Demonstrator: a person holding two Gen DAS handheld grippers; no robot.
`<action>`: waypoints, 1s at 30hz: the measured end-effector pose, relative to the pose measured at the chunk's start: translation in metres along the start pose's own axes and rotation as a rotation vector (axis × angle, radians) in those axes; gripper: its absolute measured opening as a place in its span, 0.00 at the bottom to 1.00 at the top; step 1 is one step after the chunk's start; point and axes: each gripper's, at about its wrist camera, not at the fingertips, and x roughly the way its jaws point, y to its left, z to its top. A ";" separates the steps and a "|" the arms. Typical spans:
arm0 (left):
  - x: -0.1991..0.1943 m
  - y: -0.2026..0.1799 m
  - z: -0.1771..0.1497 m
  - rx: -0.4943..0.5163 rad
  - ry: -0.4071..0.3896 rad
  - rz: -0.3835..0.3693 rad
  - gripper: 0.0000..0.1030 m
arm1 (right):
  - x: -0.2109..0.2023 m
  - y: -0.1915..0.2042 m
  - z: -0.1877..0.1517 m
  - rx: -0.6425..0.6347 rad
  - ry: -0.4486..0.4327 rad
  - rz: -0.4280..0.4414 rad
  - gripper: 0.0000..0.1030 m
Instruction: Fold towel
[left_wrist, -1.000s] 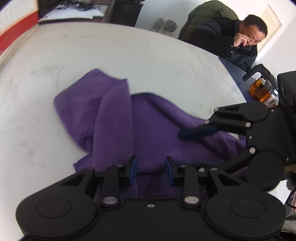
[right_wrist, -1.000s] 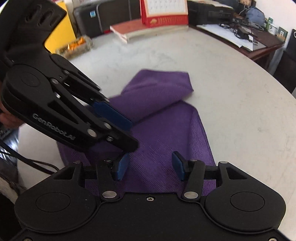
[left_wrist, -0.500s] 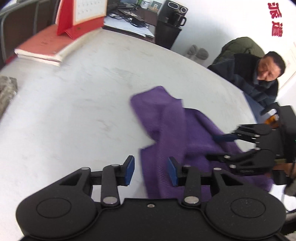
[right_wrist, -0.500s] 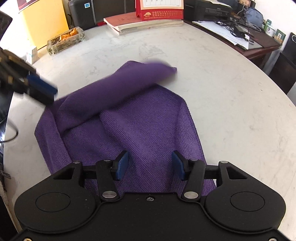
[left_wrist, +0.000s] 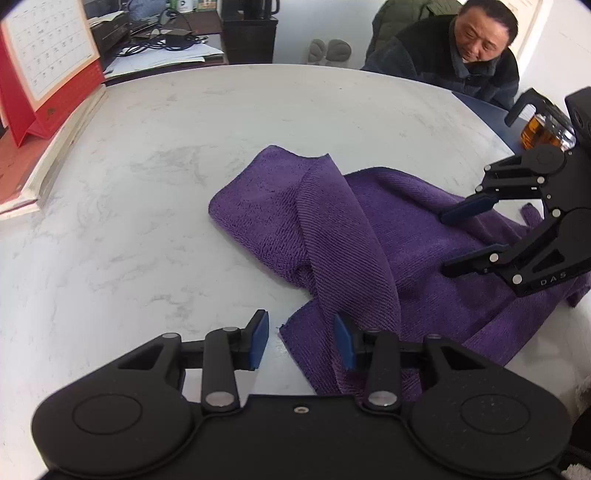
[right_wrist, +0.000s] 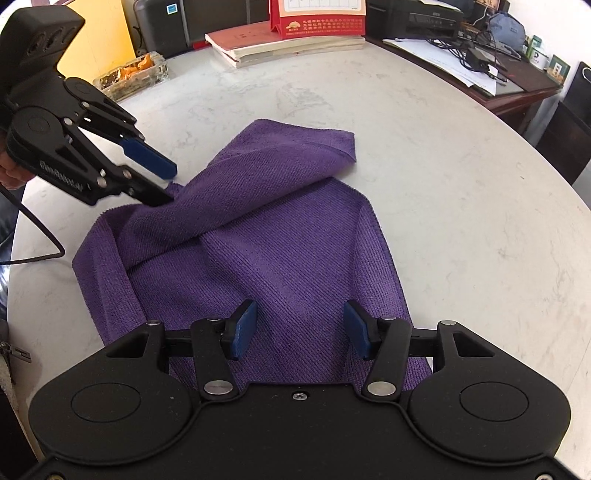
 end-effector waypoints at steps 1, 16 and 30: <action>0.001 -0.001 0.001 0.010 0.004 -0.002 0.36 | 0.000 0.000 0.000 0.000 0.000 0.000 0.50; -0.011 0.000 -0.007 -0.006 0.032 -0.008 0.02 | 0.001 0.001 0.000 0.002 -0.003 -0.004 0.51; -0.049 0.020 -0.046 -0.184 -0.067 0.073 0.05 | 0.002 0.002 0.001 -0.007 -0.005 -0.006 0.51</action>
